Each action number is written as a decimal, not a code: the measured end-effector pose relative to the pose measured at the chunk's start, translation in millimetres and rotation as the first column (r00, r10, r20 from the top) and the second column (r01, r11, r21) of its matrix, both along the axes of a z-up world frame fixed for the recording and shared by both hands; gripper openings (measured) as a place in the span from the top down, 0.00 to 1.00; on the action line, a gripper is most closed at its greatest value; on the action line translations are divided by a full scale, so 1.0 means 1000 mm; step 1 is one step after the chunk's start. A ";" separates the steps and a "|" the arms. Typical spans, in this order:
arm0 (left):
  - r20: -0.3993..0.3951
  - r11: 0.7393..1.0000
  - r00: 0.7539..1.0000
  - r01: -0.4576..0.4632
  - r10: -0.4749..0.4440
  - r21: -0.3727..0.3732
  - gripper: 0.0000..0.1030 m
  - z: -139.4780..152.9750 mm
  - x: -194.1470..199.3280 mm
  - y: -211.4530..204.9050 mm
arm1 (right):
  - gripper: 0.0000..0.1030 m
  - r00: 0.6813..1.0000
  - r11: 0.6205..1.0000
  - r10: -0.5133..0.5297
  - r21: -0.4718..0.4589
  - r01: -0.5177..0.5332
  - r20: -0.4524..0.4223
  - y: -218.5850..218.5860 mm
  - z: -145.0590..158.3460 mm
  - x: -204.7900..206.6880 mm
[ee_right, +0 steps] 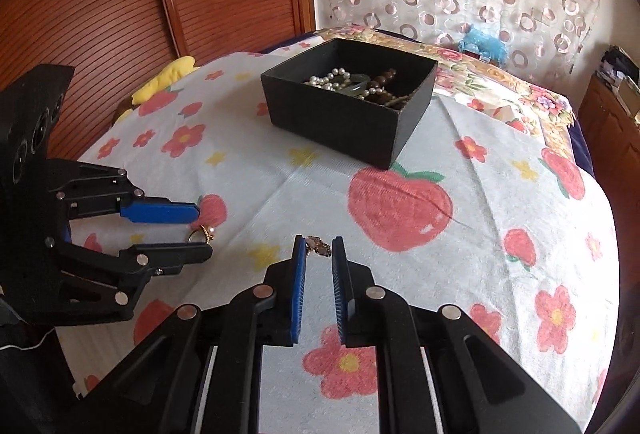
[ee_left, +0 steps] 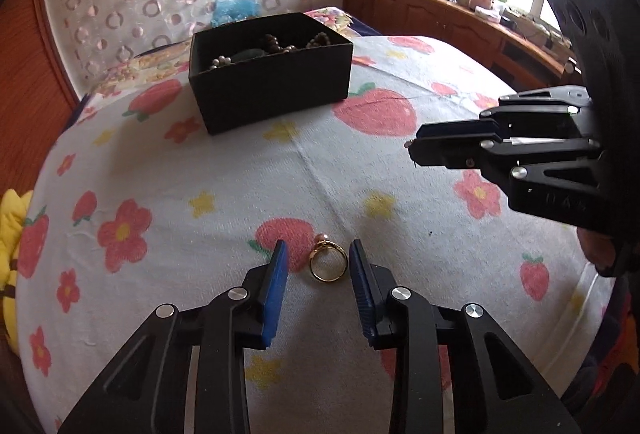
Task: Organize jewelry
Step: 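Grasp the gold ring with the left tool while the right tool grasps the small gold earring, then lower the ring into the box with the left tool while the right tool drops the earring in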
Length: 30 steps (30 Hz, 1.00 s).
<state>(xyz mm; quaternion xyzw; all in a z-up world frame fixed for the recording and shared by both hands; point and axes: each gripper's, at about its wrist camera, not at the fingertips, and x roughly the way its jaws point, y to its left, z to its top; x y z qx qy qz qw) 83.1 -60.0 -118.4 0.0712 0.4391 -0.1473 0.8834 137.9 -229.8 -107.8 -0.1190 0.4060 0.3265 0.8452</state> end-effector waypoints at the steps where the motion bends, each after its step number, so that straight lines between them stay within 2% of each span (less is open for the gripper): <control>1: 0.000 1.000 1.000 0.003 -0.003 0.002 0.72 0.000 0.000 -0.001 | 0.86 1.000 1.000 0.000 0.002 0.000 0.000 0.000 0.000 0.000; 3: 0.002 1.000 1.000 0.010 -0.010 0.008 0.82 0.000 -0.001 -0.002 | 0.86 1.000 1.000 0.001 0.003 -0.001 0.000 0.000 0.000 -0.001; 12: 0.046 0.999 0.999 -0.020 0.021 -0.026 0.82 0.015 0.010 0.008 | 0.86 0.999 1.000 -0.005 0.015 0.004 0.032 0.006 0.014 0.012; 21: 0.126 0.998 0.990 -0.065 0.067 -0.023 0.82 0.050 0.048 0.026 | 0.86 0.995 0.995 -0.060 0.089 0.053 0.083 0.014 0.048 0.066; 27: 0.161 0.996 0.983 -0.081 0.086 -0.040 0.82 0.070 0.073 0.034 | 0.85 0.992 0.994 -0.079 0.079 0.071 0.099 0.029 0.053 0.096; 28: 0.164 0.996 0.982 -0.083 0.088 -0.040 0.82 0.073 0.079 0.034 | 0.84 0.992 0.994 -0.084 0.080 0.076 0.093 0.030 0.052 0.100; 30: 0.170 0.996 0.981 -0.087 0.091 -0.031 0.82 0.075 0.085 0.033 | 0.76 0.992 0.994 -0.092 0.075 0.085 0.091 0.032 0.051 0.106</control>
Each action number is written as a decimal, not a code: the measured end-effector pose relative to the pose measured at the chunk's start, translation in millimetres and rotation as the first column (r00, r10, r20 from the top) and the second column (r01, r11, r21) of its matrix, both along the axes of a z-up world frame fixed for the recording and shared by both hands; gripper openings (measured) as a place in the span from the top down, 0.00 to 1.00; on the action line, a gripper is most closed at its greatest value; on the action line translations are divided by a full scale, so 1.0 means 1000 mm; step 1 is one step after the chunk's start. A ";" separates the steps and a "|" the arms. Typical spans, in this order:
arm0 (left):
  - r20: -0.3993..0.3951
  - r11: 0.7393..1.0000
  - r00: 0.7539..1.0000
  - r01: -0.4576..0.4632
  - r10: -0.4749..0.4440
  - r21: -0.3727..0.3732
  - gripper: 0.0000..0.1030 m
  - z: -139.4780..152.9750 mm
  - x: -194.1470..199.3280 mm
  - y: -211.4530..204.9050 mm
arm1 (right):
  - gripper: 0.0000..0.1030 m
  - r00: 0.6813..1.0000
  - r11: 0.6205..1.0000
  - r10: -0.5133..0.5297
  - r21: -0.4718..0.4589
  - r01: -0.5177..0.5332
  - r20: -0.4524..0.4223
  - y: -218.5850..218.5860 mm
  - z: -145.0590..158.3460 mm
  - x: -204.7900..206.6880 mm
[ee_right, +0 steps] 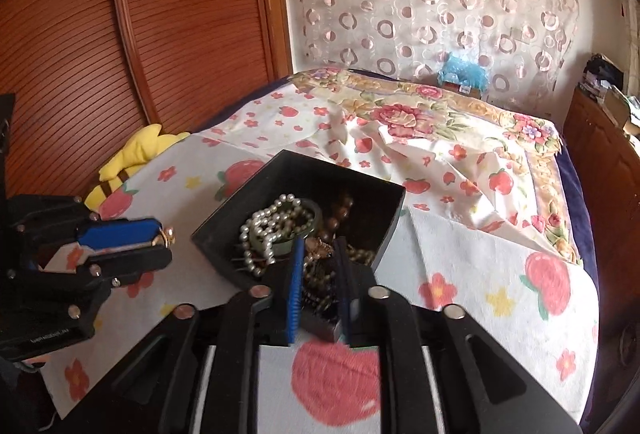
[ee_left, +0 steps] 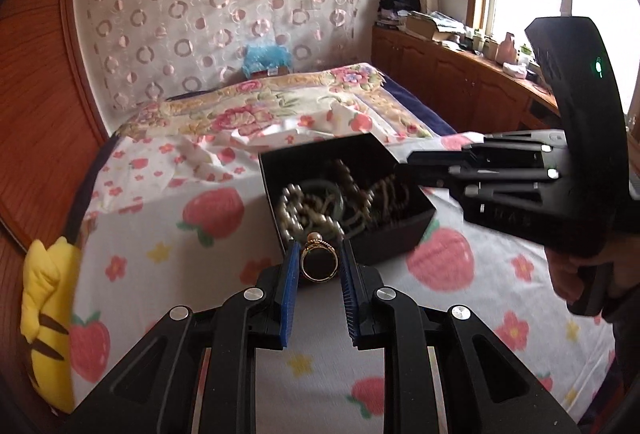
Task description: Organize jewelry
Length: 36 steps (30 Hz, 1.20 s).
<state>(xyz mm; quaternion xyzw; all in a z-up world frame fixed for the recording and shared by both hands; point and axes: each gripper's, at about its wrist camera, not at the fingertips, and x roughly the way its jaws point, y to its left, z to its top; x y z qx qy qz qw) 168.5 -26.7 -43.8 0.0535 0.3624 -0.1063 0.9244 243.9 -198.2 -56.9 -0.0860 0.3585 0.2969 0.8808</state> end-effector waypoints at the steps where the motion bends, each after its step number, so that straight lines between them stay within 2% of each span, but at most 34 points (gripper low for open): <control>1: -0.002 1.000 1.000 0.001 -0.001 0.007 0.82 0.001 0.006 -0.001 | 0.73 1.000 1.000 -0.005 0.002 0.005 0.002 0.000 0.000 0.002; 14: -0.008 1.000 1.000 -0.016 0.016 0.010 0.81 -0.002 0.043 -0.009 | 0.72 0.998 0.997 -0.063 0.045 0.063 0.004 -0.031 0.002 -0.010; 16: -0.014 1.000 1.000 -0.024 0.024 0.007 0.74 -0.004 0.043 -0.010 | 0.72 0.995 0.994 -0.098 0.050 0.096 0.029 -0.038 0.005 -0.016; 18: -0.005 0.999 0.999 -0.037 0.037 0.001 0.57 -0.003 0.040 -0.008 | 0.72 0.993 0.992 -0.113 0.058 0.110 0.046 -0.044 0.009 -0.021; 22: 0.014 0.997 0.997 -0.080 0.080 0.004 0.43 -0.002 0.029 -0.002 | 0.72 0.987 0.988 -0.142 0.079 0.136 0.077 -0.053 0.016 -0.038; 24: 0.035 0.995 0.994 -0.104 0.104 0.011 0.28 0.000 0.019 0.002 | 0.67 0.985 0.985 -0.151 0.093 0.143 0.087 -0.058 0.019 -0.049; 26: 0.051 0.992 0.991 -0.126 0.126 0.004 0.20 0.003 0.010 0.007 | 0.57 0.983 0.984 -0.157 0.102 0.147 0.098 -0.060 0.020 -0.058; 27: 0.060 0.991 0.989 -0.136 0.136 -0.003 0.17 0.005 0.004 0.010 | 0.55 0.982 0.983 -0.162 0.109 0.151 0.101 -0.062 0.021 -0.064; 30: 0.084 0.989 0.986 -0.145 0.147 -0.024 0.11 0.011 -0.012 0.014 | 0.49 0.978 0.978 -0.180 0.129 0.166 0.104 -0.066 0.020 -0.080; 36: 0.100 0.986 0.981 -0.161 0.166 -0.052 0.07 0.019 -0.044 0.019 | 0.24 0.966 0.967 -0.231 0.141 0.214 0.118 -0.071 0.017 -0.106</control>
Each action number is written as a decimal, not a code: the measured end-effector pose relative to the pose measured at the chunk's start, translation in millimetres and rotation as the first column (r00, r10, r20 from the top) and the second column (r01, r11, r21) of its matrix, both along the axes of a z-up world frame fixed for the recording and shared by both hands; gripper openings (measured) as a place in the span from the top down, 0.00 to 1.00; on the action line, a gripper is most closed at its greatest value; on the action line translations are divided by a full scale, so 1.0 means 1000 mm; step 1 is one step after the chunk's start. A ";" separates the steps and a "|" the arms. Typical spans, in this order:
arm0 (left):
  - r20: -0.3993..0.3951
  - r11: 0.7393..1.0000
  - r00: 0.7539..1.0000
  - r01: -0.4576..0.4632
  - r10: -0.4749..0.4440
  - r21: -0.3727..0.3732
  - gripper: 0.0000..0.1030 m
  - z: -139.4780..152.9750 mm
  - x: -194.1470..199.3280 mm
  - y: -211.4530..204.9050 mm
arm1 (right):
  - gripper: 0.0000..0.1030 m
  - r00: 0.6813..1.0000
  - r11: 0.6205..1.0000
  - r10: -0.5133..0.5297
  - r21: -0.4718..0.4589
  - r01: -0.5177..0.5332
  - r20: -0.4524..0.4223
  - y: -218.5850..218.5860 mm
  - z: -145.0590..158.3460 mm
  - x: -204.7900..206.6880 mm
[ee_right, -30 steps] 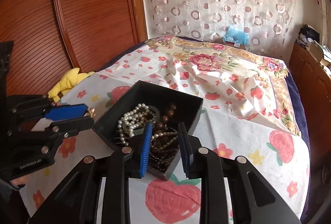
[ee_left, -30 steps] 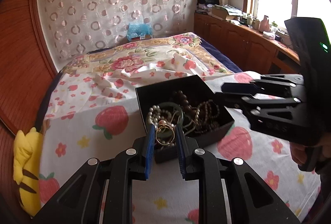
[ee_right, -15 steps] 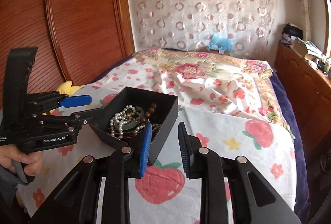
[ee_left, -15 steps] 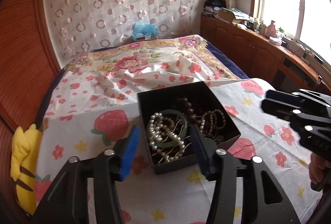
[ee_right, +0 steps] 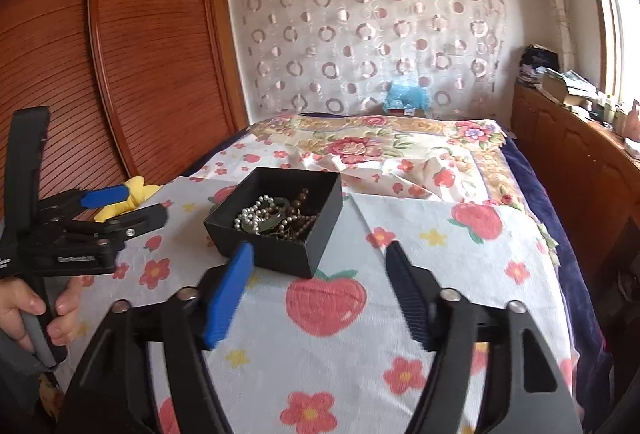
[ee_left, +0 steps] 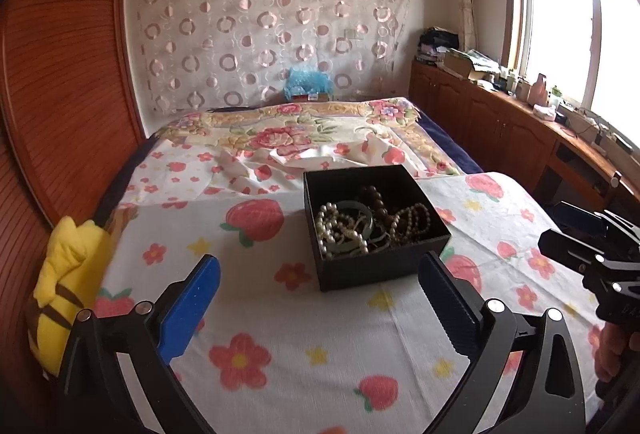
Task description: Organize jewelry
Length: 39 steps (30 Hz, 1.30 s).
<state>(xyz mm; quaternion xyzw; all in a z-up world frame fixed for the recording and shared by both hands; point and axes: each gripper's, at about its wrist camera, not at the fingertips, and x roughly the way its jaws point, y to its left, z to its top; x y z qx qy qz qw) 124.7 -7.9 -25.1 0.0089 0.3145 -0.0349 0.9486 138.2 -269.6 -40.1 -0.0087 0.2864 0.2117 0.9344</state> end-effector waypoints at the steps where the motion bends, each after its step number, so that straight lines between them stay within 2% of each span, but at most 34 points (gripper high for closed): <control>1: 0.001 1.000 1.000 -0.007 0.007 -0.002 0.07 0.000 -0.005 0.001 | 0.18 1.000 1.000 -0.014 -0.005 0.014 0.007 -0.001 0.000 -0.004; 4: 0.001 0.999 0.999 -0.034 0.034 -0.004 0.07 0.002 -0.018 0.003 | 0.06 0.998 0.999 -0.049 -0.011 0.049 0.037 -0.001 0.003 -0.014; 6: 0.004 0.999 0.999 -0.047 0.047 -0.009 0.07 0.002 -0.025 0.004 | 0.02 0.996 0.997 -0.068 -0.023 0.069 0.049 -0.001 0.003 -0.021; 11: 0.022 0.998 0.998 -0.061 0.061 0.015 0.07 0.007 -0.040 0.003 | 0.02 0.992 0.993 -0.115 -0.033 0.117 0.058 -0.003 0.004 -0.036; 16: 0.026 0.998 0.998 -0.061 0.060 0.030 0.07 0.008 -0.048 -0.001 | 0.02 0.988 0.990 -0.142 -0.003 0.142 0.063 -0.009 0.006 -0.043; 39: 0.039 0.998 0.998 -0.053 0.052 0.028 0.07 0.012 -0.055 -0.008 | 0.02 0.987 0.990 -0.143 -0.005 0.144 0.076 -0.007 0.005 -0.046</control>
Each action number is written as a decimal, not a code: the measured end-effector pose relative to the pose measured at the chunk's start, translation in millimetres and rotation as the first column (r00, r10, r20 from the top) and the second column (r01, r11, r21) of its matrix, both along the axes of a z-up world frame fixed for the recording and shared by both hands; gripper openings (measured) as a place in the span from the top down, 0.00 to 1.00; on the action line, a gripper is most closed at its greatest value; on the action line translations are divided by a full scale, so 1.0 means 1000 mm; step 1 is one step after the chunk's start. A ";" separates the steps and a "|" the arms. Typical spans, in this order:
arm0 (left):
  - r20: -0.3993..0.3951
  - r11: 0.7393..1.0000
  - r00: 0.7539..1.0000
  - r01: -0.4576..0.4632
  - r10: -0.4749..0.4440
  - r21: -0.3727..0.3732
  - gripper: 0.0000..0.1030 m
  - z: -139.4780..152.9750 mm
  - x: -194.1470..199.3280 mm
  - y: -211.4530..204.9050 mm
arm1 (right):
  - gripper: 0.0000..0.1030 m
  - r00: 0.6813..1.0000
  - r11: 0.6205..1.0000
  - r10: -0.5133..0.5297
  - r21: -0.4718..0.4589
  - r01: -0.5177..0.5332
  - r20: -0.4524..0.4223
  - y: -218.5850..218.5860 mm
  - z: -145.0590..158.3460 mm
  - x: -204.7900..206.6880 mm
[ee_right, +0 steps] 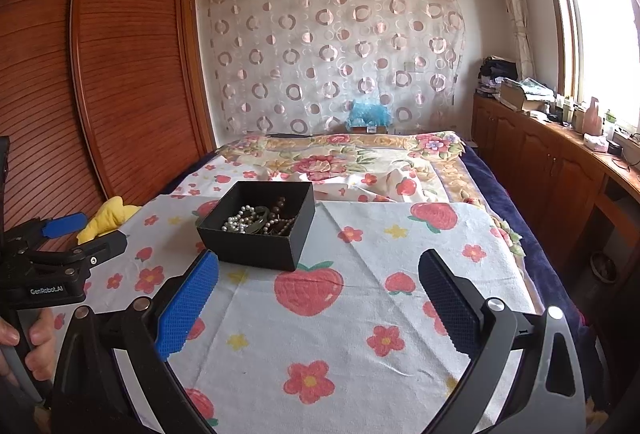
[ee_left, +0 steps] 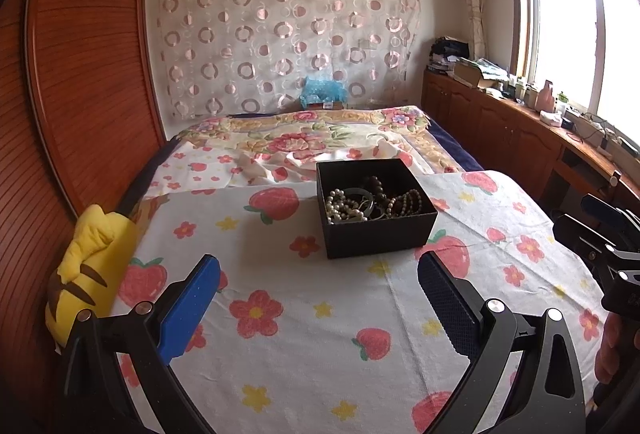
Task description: Organize jewelry
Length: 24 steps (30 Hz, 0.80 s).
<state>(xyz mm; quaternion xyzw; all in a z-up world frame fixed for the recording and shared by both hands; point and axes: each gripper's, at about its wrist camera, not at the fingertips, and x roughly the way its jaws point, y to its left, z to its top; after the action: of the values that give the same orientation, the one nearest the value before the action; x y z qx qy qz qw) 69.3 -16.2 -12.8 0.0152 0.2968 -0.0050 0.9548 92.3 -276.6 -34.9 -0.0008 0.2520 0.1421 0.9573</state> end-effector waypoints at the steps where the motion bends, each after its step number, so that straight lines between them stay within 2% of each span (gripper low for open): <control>1: 0.000 1.000 1.000 0.001 -0.001 0.001 0.07 0.000 0.000 -0.001 | 0.02 1.000 1.000 0.002 -0.001 -0.002 0.000 -0.001 0.000 0.000; 24: 0.026 1.000 1.000 0.008 -0.008 0.005 0.07 0.011 -0.001 -0.012 | 0.02 1.000 1.000 -0.003 0.004 0.003 0.005 0.000 0.003 -0.001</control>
<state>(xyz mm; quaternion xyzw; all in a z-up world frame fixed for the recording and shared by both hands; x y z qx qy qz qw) 68.3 -28.6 -2.2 0.0187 0.2842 -0.0081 0.9586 91.8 -276.3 -31.4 0.0012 0.2494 0.1410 0.9581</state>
